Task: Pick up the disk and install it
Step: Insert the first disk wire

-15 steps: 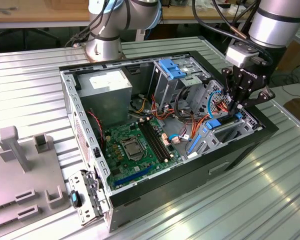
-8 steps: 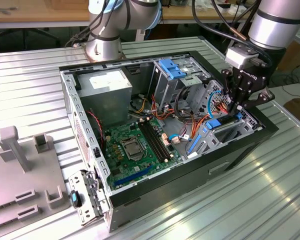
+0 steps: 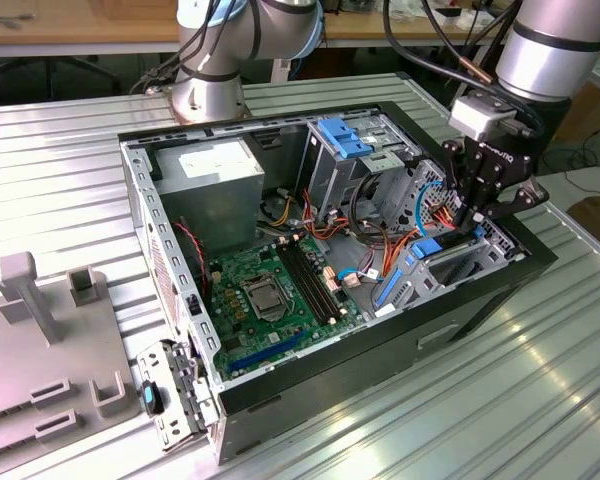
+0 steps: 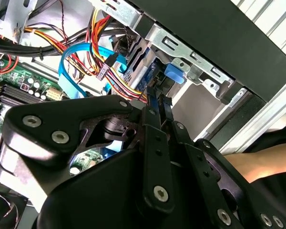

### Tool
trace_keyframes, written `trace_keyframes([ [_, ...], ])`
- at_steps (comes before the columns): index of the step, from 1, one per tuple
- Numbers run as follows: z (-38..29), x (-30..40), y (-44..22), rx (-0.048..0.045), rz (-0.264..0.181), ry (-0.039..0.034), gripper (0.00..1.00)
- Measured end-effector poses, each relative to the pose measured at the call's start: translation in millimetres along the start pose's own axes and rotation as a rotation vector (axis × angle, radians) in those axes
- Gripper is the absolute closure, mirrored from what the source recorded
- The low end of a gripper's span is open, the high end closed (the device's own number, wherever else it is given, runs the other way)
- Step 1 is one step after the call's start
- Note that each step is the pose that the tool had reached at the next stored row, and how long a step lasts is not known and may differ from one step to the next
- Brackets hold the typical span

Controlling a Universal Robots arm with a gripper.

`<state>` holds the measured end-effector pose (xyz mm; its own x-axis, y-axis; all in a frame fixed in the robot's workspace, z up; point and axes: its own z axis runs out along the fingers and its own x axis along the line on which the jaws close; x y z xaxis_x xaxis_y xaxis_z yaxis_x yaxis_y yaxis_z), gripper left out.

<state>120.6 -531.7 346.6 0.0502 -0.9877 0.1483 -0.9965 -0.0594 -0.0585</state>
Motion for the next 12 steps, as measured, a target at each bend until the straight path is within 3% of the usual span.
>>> trace_keyframes([
  [12,0.2,-0.6,-1.8,0.0,0.0,-0.0001,0.83],
])
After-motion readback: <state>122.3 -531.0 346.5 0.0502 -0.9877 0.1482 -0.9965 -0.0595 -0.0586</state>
